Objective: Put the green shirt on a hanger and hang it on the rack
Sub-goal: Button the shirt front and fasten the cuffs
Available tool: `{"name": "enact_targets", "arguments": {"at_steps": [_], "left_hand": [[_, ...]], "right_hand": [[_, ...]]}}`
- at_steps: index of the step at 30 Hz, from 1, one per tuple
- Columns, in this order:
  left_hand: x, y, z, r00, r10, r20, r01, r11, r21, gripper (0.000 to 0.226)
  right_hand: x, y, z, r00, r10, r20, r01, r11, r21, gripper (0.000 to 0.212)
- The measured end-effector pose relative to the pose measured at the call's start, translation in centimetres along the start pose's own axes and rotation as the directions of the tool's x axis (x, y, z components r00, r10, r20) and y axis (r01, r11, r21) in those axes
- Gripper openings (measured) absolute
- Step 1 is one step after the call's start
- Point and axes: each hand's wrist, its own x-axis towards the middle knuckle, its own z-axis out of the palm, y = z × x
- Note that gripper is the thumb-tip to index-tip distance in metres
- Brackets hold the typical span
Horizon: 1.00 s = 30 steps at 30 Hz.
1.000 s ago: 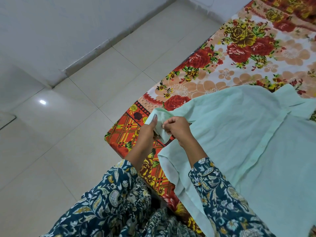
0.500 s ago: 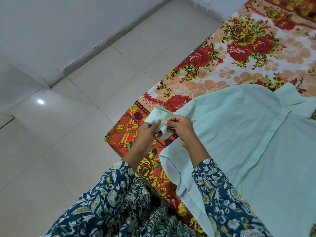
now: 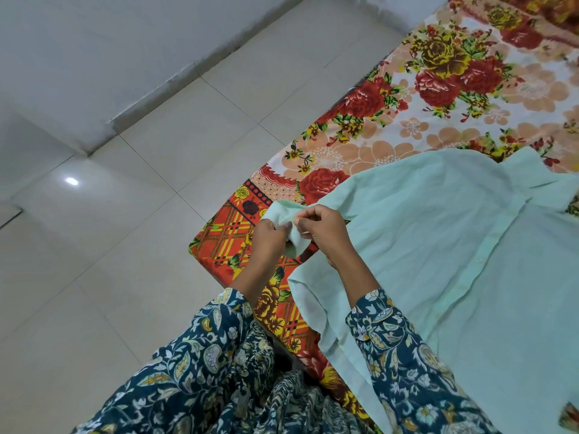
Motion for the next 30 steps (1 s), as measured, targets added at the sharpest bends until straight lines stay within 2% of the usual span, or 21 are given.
{"name": "enact_targets", "arguments": {"at_steps": [2, 4, 9, 11, 13, 15, 18, 22, 24, 27, 30], "left_hand": [[0.2, 0.0, -0.1, 1.0, 0.015, -0.001, -0.015, 1.0, -0.012, 0.029], [0.1, 0.3, -0.3, 0.998, 0.035, 0.054, -0.035, 0.999, -0.003, 0.026], [-0.5, 0.2, -0.9, 0.963, 0.05, 0.264, 0.018, 0.969, -0.248, 0.02], [-1.1, 0.0, -1.0, 0.947, 0.095, 0.308, -0.001, 0.956, -0.293, 0.009], [-1.6, 0.1, -1.1, 0.956, 0.131, 0.264, -0.05, 0.954, -0.295, 0.008], [-1.6, 0.2, -0.9, 0.969, 0.135, 0.207, -0.069, 0.952, -0.297, 0.005], [-1.5, 0.5, -0.9, 0.974, 0.11, 0.201, -0.03, 0.931, -0.364, 0.009], [-1.7, 0.6, -1.0, 0.976, 0.082, 0.2, 0.028, 0.87, -0.493, 0.019], [-1.9, 0.6, -1.0, 0.983, 0.085, 0.165, 0.002, 0.884, -0.468, 0.021], [-2.1, 0.4, -0.9, 0.984, 0.108, 0.143, -0.037, 0.904, -0.426, 0.017], [-2.1, 0.5, -0.9, 0.976, 0.114, 0.183, -0.02, 0.894, -0.447, 0.016]], "right_hand": [[-0.3, 0.1, 0.0, 0.999, 0.005, 0.037, -0.002, 0.998, -0.058, 0.023], [-0.5, 0.2, -0.1, 0.999, -0.026, 0.045, 0.031, 0.992, -0.121, 0.029], [-0.2, 0.3, -0.1, 0.989, -0.142, -0.038, 0.124, 0.945, -0.304, 0.023], [-0.3, 0.2, -0.2, 0.99, -0.116, -0.075, 0.096, 0.969, -0.229, 0.022], [-0.4, 0.2, -0.3, 0.998, -0.028, -0.061, 0.026, 0.999, -0.025, 0.018], [-0.6, 0.3, -0.3, 0.998, 0.053, -0.02, -0.049, 0.986, 0.156, 0.012], [-0.9, 0.2, -0.2, 0.989, 0.145, 0.014, -0.14, 0.916, 0.377, 0.014], [-1.1, 0.0, -0.5, 0.973, 0.223, 0.058, -0.207, 0.74, 0.64, 0.011], [-1.2, 0.0, -0.7, 0.975, 0.209, 0.074, -0.207, 0.738, 0.643, 0.009], [-1.5, -0.2, -0.7, 0.981, 0.183, 0.057, -0.186, 0.835, 0.518, 0.012], [-1.7, -0.5, -0.8, 0.987, 0.152, 0.048, -0.158, 0.892, 0.423, 0.015]]}}
